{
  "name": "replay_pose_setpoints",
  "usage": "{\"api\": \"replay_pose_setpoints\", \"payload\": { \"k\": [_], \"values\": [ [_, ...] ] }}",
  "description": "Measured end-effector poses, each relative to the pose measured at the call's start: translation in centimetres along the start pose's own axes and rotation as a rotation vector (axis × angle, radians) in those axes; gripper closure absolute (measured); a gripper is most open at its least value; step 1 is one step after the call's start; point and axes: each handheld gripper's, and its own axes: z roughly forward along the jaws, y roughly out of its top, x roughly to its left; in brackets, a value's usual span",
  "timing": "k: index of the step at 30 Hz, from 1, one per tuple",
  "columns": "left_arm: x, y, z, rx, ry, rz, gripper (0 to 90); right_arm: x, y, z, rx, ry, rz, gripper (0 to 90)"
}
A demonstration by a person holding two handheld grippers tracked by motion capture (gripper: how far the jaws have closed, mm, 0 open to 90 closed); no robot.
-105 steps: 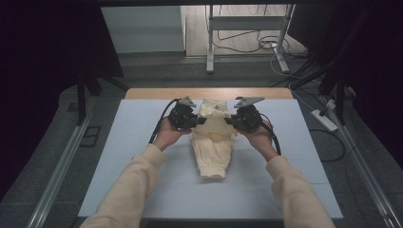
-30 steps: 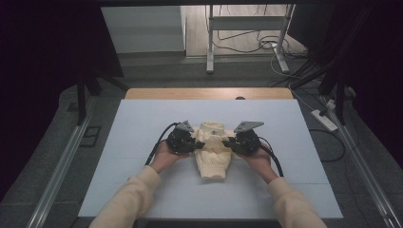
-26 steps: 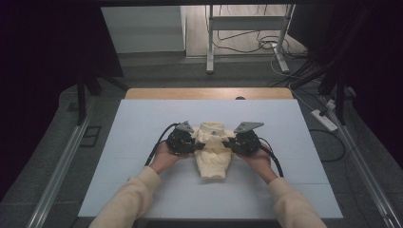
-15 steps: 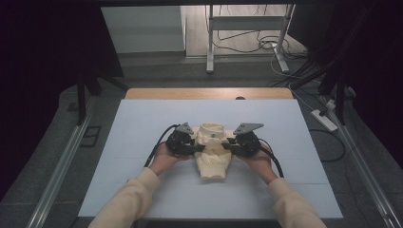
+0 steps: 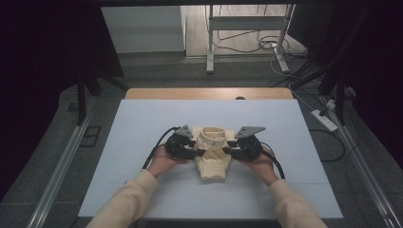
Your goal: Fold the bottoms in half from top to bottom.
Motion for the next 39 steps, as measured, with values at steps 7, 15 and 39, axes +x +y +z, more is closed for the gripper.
{"api": "replay_pose_setpoints", "payload": {
  "k": [7,15,39],
  "values": [
    [-0.9,-0.2,-1.2,0.012,0.011,-0.022,29.8,0.4,-0.1,-1.0,0.006,-0.012,0.007,55.8],
    [-1.8,-1.9,-3.5,0.035,0.011,-0.036,26.2,0.3,-0.8,-2.8,0.010,-0.028,0.047,49.4],
    [-0.5,-2.3,-4.8,-0.026,0.093,-0.084,27.9,0.5,2.5,-2.8,-0.014,0.049,0.100,87.1]
  ]
}}
